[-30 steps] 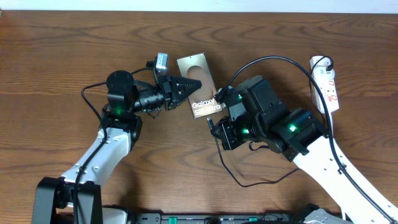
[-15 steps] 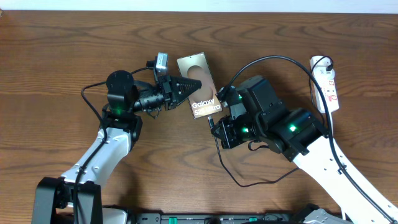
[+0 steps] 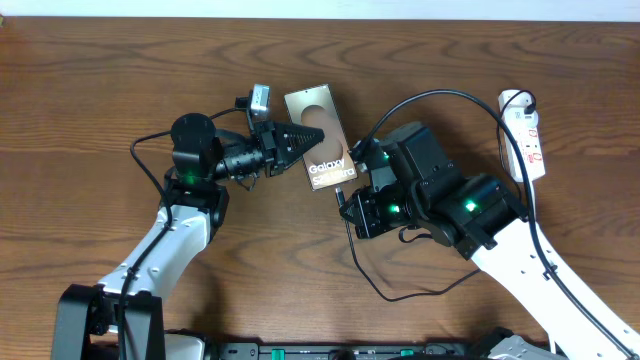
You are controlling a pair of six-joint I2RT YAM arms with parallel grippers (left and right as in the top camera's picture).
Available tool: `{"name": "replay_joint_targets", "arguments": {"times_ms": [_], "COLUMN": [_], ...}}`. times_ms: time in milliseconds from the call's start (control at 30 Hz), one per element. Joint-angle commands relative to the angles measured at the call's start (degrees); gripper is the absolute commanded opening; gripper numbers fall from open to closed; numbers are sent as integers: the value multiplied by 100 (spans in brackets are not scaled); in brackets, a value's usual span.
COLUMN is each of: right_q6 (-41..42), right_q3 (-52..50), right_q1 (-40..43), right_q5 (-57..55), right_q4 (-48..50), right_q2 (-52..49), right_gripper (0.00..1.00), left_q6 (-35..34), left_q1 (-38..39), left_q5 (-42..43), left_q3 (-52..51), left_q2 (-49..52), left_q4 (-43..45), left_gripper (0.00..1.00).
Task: Plug charger to phone and switch on socket
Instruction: 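Align the USB-C plug with the phone port and push it in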
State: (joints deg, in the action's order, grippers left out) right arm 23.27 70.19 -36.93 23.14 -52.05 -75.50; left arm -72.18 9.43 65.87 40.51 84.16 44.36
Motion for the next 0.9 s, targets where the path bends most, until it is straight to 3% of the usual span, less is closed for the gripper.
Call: {"name": "replay_joint_targets", "arguments": {"times_ms": [0, 867], "right_q6": [94, -15], "right_q3": [-24, -24], "right_q1": [17, 20], "right_q5": [-7, -295], "right_q4": [4, 664], "right_q2": [-66, -107], "right_gripper": [1, 1], "left_q6": [9, 210], "left_q1": [2, 4], "left_q5": [111, 365], "left_q3": [96, 96], "left_q2": [-68, -68], "left_q4": [101, 103], "left_gripper": [8, 7]}}
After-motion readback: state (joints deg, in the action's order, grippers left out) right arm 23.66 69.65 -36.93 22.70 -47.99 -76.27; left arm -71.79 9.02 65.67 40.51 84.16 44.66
